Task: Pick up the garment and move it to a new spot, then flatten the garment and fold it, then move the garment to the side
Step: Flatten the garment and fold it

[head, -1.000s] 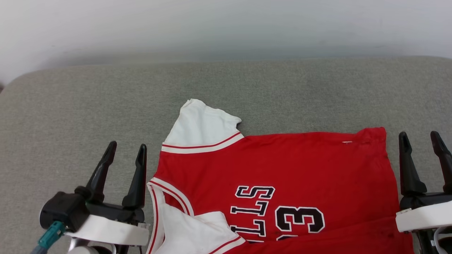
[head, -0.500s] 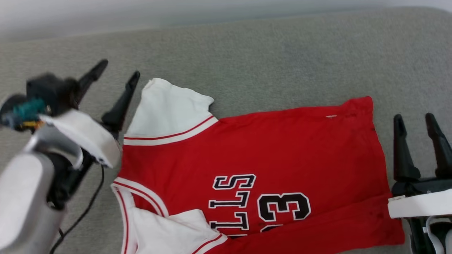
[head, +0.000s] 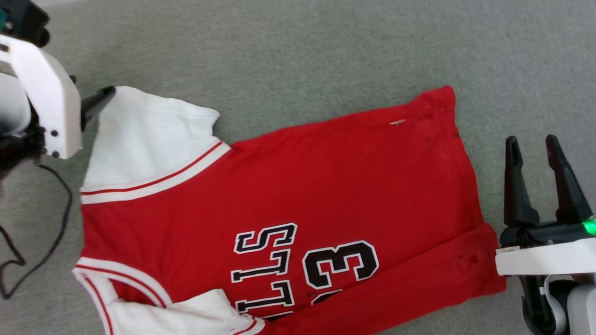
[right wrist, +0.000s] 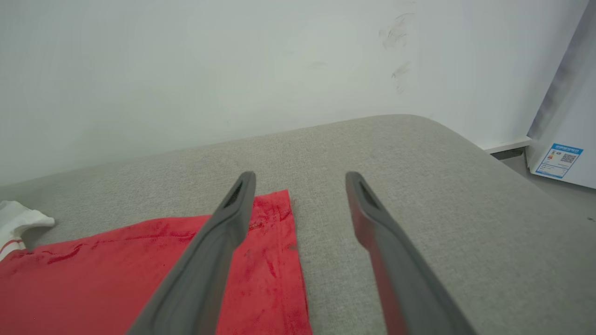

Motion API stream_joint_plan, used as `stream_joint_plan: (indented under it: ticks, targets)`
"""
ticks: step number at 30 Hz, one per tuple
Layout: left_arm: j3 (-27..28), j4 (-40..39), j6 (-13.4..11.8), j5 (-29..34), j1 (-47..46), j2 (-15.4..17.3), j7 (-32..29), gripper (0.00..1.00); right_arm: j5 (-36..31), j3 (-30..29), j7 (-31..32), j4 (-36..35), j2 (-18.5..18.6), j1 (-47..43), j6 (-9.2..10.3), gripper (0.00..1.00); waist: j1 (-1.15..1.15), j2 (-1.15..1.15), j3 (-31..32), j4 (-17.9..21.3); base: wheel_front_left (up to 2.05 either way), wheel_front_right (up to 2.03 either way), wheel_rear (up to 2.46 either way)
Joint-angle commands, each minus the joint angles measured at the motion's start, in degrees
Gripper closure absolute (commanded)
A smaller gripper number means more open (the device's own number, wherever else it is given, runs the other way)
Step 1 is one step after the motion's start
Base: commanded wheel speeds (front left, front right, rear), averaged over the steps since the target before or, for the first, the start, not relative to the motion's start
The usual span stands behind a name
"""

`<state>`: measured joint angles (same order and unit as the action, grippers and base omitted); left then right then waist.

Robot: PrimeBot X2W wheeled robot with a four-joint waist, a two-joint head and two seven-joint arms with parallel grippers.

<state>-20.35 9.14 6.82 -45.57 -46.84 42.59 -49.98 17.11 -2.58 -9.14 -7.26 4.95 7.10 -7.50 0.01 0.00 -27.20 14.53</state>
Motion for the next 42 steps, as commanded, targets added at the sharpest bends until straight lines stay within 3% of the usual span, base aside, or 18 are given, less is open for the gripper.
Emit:
stream_joint_plan:
  ticks: [1,5,11,12,13,14,17,22,28,38,42]
  targets:
    - [-0.05,0.08,-0.07,-0.35,-0.83,0.21,-0.50,0.00,0.09,0.20,-0.36,0.13,-0.49,1.28,0.02,0.00,-0.01,0.00,-1.24,1.23,0.00,0.00,0.00]
    - [-0.14,1.52,-0.25,-2.06,-1.47,1.43,-4.44,0.00,0.20,0.72,-1.17,1.28,-0.84,1.65,0.02,0.00,-0.01,0.00,-2.54,2.32,0.00,0.00,0.00]
    - [-1.59,4.55,-0.61,0.24,-1.09,2.82,-5.35,0.00,0.88,0.38,-2.26,2.38,-1.08,2.63,0.02,0.00,-0.01,0.00,-3.72,3.04,0.00,0.00,0.00]
    - [-2.06,5.12,-0.63,0.57,-0.90,2.83,-5.75,0.14,0.79,0.26,-2.28,2.47,-1.04,2.64,0.02,0.00,-0.01,0.00,-3.84,3.00,0.00,0.00,0.00]
    - [-2.50,5.45,-0.57,0.81,-0.82,2.56,-5.71,0.85,0.69,0.14,-2.23,2.46,-0.95,2.75,0.02,0.00,-0.01,0.00,-3.97,2.91,0.00,0.00,0.00]
    - [-2.85,5.69,-0.58,0.69,-0.73,1.92,-5.40,1.00,0.60,0.05,-2.15,2.44,-0.90,2.89,0.02,0.00,-0.01,0.00,-4.08,2.78,0.00,0.00,0.00]
    - [-3.31,5.93,-0.59,0.01,0.40,-0.40,-3.59,1.00,0.19,-0.09,-1.65,2.93,-0.62,2.96,0.02,0.00,-0.01,0.00,-3.67,2.04,0.00,0.00,0.00]
    - [-2.72,5.03,-0.22,1.56,0.48,-1.50,3.48,1.00,-0.68,0.86,0.00,2.93,1.37,3.13,0.02,0.00,-0.01,0.00,-1.34,0.66,0.00,0.00,0.00]
    - [-3.25,0.61,0.30,1.22,2.63,-2.19,10.00,1.00,-0.17,2.81,7.73,2.07,8.64,3.01,0.02,0.00,-0.01,0.00,3.16,-2.44,0.00,0.00,0.00]
    - [-4.29,-13.54,0.55,-2.53,8.48,-1.35,13.62,1.00,7.39,6.84,36.58,-0.21,24.94,8.21,0.08,0.00,-0.01,0.00,6.65,-9.59,0.00,0.00,0.00]
    - [-4.62,-19.72,0.52,-1.61,10.30,-0.45,15.48,1.00,8.84,7.77,47.98,1.08,28.83,11.41,0.02,0.00,-0.01,0.00,5.59,-12.25,0.00,0.00,0.00]
